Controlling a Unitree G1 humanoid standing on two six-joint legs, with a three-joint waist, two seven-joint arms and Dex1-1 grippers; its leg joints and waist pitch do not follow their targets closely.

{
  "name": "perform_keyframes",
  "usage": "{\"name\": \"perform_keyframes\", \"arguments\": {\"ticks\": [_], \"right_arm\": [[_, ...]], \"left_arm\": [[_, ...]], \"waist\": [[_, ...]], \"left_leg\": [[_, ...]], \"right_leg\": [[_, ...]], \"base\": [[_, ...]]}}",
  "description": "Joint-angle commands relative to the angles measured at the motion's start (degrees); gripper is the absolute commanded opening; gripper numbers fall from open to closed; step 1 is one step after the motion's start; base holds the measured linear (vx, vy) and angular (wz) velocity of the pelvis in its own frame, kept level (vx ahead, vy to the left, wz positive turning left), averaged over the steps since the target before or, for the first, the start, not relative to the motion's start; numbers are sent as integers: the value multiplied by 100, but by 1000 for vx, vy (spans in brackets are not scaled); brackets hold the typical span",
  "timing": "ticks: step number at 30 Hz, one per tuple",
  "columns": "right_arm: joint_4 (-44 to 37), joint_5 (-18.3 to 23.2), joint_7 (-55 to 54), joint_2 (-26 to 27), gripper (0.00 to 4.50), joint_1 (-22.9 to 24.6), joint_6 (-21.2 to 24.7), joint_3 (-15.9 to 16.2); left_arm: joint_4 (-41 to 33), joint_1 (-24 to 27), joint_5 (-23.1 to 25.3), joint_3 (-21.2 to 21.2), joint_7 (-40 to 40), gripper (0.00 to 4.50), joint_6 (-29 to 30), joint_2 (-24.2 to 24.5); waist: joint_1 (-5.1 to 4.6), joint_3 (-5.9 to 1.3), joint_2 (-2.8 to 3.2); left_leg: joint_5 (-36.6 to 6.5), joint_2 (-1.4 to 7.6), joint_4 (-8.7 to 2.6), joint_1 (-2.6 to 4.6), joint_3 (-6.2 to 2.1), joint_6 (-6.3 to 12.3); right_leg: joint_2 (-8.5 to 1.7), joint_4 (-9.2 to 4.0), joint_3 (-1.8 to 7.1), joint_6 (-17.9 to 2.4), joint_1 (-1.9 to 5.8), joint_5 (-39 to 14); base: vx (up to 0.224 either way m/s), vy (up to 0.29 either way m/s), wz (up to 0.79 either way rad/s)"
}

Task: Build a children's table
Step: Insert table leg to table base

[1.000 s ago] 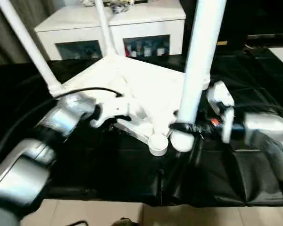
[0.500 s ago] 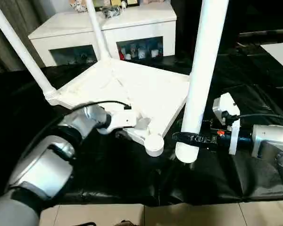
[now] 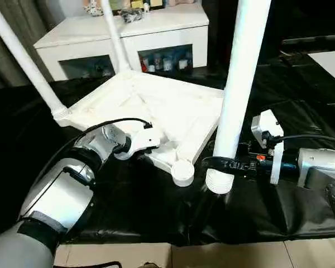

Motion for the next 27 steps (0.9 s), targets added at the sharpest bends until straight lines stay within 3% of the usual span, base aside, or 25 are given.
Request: {"name": "perform_keyframes", "arguments": {"ticks": [1,4,6,9,10,11,13,16,17,19,20,21,23,24,25,26,27], "right_arm": [[-114,51,-37,7,184,-18,-33,68],[-76,22,-75,25,184,-34,-77,96],[-43,-7,-105,29,184,-43,-110,101],[-19,-24,-145,32,184,-49,-139,104],[2,-35,-174,35,184,-50,-159,103],[5,-37,-178,36,184,-50,-162,103],[86,-90,-278,64,184,-70,-229,87],[205,-156,-438,141,184,-126,-283,28],[314,-204,-589,212,184,-184,-310,-29],[446,-287,-783,304,184,-250,-359,-79],[490,-313,-855,337,184,-270,-367,-95],[622,-387,-1038,428,184,-326,-398,-131],[679,-414,-1106,463,184,-348,-413,-142],[858,-506,-1375,593,184,-421,-435,-176],[919,-532,-1456,638,184,-445,-445,-184],[933,-539,-1476,649,184,-451,-447,-187],[1057,-599,-1644,738,184,-500,-467,-211]], "left_arm": [[176,124,79,-55,-166,157,228,19],[172,189,205,-174,-485,146,370,35],[171,235,303,-223,-553,129,433,52],[175,284,374,-189,-586,118,579,70],[170,321,367,-127,-603,110,715,85],[170,327,357,-110,-605,105,744,87],[119,378,27,272,-685,102,1143,81],[84,385,-315,642,-649,91,1513,67],[41,403,-492,858,-536,89,1672,76],[-11,449,-687,1099,-343,89,1806,94],[-31,465,-711,1136,-299,88,1828,103],[-100,535,-754,1208,-174,86,1854,136],[-156,577,-738,1236,-140,85,1870,151],[-388,721,-793,1386,-168,84,2021,188],[-488,773,-816,1431,-193,80,2078,201],[-520,789,-820,1438,-201,77,2078,204],[-809,929,-855,1487,-269,77,2064,231]], "waist": [[-15,-354,-158],[-99,-345,-127],[-122,-328,-127],[-185,-288,-144],[-215,-296,-166],[-230,-303,-151],[-268,-322,-162],[-295,-324,-158],[-321,-318,-210],[-353,-323,-201],[-363,-321,-188],[-380,-340,-241],[-433,-330,-198],[-448,-324,-256],[-461,-306,-223],[-459,-310,-213],[-434,-318,-240]], "left_leg": [[-989,461,-426,171,-302,562],[-1112,479,-460,177,-320,541],[-1215,463,-467,183,-310,518],[-1411,431,-488,211,-307,414],[-1348,428,-500,197,-312,416],[-1273,435,-512,187,-326,433],[-1099,424,-507,188,-306,543],[-1040,388,-477,191,-287,591],[-1027,382,-483,179,-286,589],[-970,380,-492,135,-306,620],[-962,383,-493,130,-311,627],[-946,396,-503,137,-317,636],[-977,383,-508,122,-320,647],[-1006,383,-511,127,-310,651],[-987,365,-516,112,-309,635],[-1013,363,-514,121,-304,625],[-1055,372,-502,168,-297,599]], "right_leg": [[-607,-538,272,-1047,286,-1045],[-615,-550,272,-1030,293,-1138],[-616,-571,272,-1025,297,-1260],[-628,-650,284,-912,318,-1890],[-619,-656,282,-865,336,-1914],[-616,-637,271,-859,347,-1836],[-610,-633,265,-923,343,-1509],[-616,-658,257,-944,328,-1647],[-611,-664,251,-949,325,-1734],[-608,-647,230,-901,352,-1784],[-603,-642,227,-888,344,-1792],[-592,-632,229,-875,332,-1709],[-593,-620,217,-902,330,-1673],[-592,-643,228,-884,327,-1696],[-603,-638,219,-903,325,-1787],[-597,-657,218,-889,311,-1874],[-597,-674,241,-883,284,-1947]], "base": [[0,0,0],[0,0,0],[0,0,0],[0,0,0],[0,0,0],[0,0,0],[0,0,0],[0,0,0],[0,0,0],[0,0,0],[0,0,0],[0,0,0],[0,0,0],[0,0,0],[0,0,0],[0,0,0],[0,0,0]]}}
